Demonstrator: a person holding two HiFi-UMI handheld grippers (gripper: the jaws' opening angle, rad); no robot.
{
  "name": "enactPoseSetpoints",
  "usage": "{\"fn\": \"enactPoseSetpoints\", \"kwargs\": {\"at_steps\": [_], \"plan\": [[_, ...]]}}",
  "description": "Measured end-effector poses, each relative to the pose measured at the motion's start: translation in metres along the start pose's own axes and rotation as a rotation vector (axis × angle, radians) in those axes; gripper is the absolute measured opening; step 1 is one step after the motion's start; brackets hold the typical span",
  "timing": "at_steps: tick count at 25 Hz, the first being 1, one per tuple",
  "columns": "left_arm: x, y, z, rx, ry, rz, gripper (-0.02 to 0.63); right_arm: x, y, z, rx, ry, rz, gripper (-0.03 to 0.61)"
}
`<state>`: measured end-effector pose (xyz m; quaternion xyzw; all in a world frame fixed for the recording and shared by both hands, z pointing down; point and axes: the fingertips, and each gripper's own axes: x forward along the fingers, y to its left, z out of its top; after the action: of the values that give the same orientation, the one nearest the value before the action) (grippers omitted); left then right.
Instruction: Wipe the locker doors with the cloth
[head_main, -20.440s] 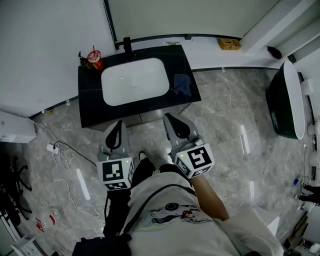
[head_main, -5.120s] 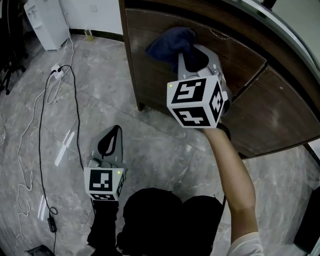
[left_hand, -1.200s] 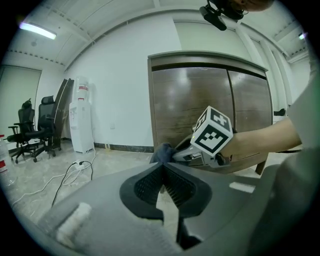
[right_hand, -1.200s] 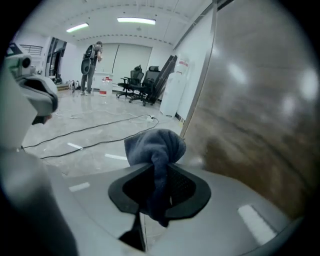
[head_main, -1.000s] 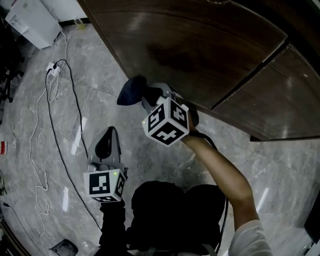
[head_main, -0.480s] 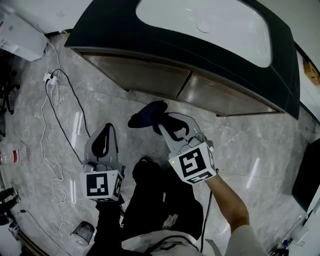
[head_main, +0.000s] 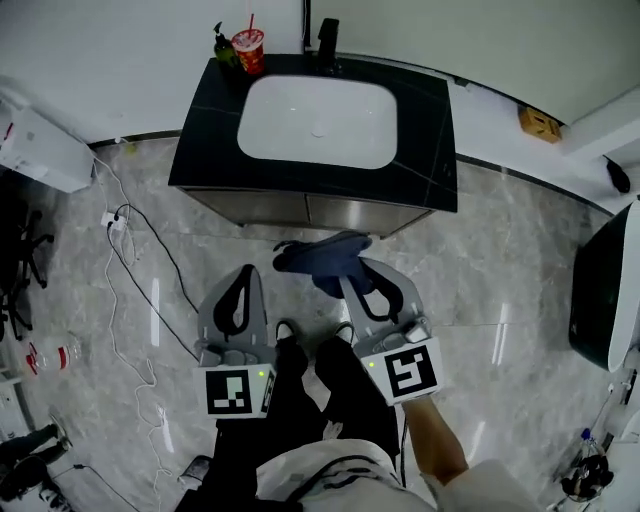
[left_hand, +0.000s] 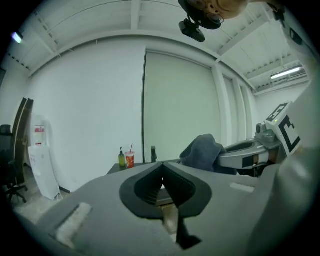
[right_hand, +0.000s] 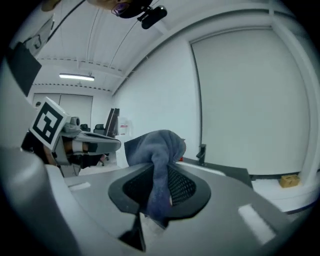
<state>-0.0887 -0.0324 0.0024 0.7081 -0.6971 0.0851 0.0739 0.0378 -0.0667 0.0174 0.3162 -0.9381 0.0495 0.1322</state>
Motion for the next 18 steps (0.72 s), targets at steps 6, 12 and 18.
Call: {"fn": "enactPoseSetpoints", "kwargs": {"at_steps": [6, 12, 18], "plan": [[-0.052, -0.031, 0.072, 0.006, -0.061, -0.06, 0.002, -0.081, -0.009, 0.066, -0.015, -0.085, -0.162, 0.075], [-0.105, -0.049, 0.103, 0.031, -0.083, -0.178, 0.002, -0.135, 0.033, 0.111, -0.027, -0.173, -0.284, 0.075], [-0.153, -0.047, 0.112, 0.034, -0.085, -0.228, 0.002, -0.171, 0.069, 0.124, 0.017, -0.215, -0.362, 0.073]]}}
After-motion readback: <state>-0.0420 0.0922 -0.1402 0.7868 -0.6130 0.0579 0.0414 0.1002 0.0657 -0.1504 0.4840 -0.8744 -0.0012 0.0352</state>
